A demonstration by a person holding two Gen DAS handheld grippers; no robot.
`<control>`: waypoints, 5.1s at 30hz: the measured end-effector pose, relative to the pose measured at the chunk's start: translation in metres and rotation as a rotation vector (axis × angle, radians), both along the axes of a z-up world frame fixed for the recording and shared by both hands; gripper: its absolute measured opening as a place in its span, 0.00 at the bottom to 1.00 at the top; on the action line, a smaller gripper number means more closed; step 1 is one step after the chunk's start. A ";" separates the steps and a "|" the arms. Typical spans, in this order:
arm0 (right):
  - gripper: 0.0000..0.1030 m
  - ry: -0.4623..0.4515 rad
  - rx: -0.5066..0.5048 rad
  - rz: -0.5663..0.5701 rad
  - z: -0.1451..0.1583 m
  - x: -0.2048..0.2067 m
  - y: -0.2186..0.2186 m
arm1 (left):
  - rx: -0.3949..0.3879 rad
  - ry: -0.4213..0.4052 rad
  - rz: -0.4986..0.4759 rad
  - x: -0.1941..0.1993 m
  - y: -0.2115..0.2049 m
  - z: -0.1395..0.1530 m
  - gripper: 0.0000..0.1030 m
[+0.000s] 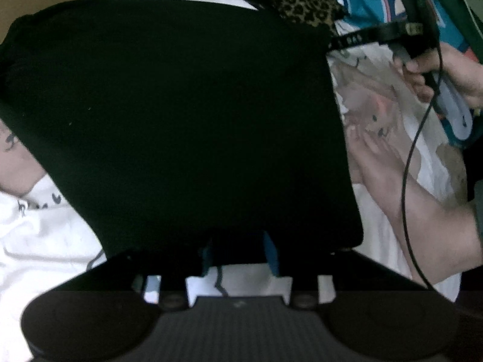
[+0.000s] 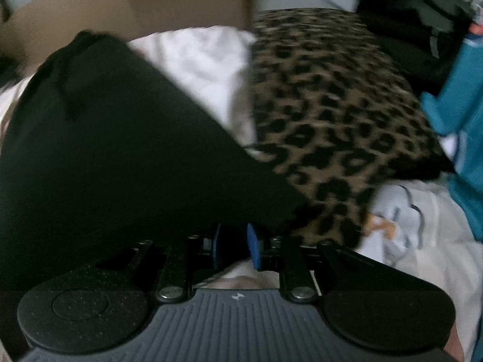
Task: Fold clothes
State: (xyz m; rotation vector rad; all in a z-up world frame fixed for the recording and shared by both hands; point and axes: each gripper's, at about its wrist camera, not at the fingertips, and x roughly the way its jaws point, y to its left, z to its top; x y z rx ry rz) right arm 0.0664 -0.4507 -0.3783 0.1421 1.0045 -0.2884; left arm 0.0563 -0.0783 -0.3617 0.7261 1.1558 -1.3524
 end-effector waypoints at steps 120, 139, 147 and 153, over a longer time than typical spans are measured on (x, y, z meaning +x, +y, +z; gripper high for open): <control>0.39 -0.257 0.549 -0.351 -0.029 -0.072 -0.065 | -0.275 0.898 1.360 -0.058 0.113 -0.088 0.07; 0.39 -0.312 0.675 -0.368 -0.041 -0.067 -0.063 | -0.147 0.732 1.310 -0.043 0.119 -0.043 0.06; 0.21 -0.312 0.739 -0.375 -0.054 -0.049 -0.063 | -0.125 0.699 1.306 -0.041 0.116 -0.041 0.06; 0.06 -0.293 0.695 -0.314 -0.039 -0.048 -0.054 | -0.110 0.663 1.296 -0.040 0.112 -0.027 0.06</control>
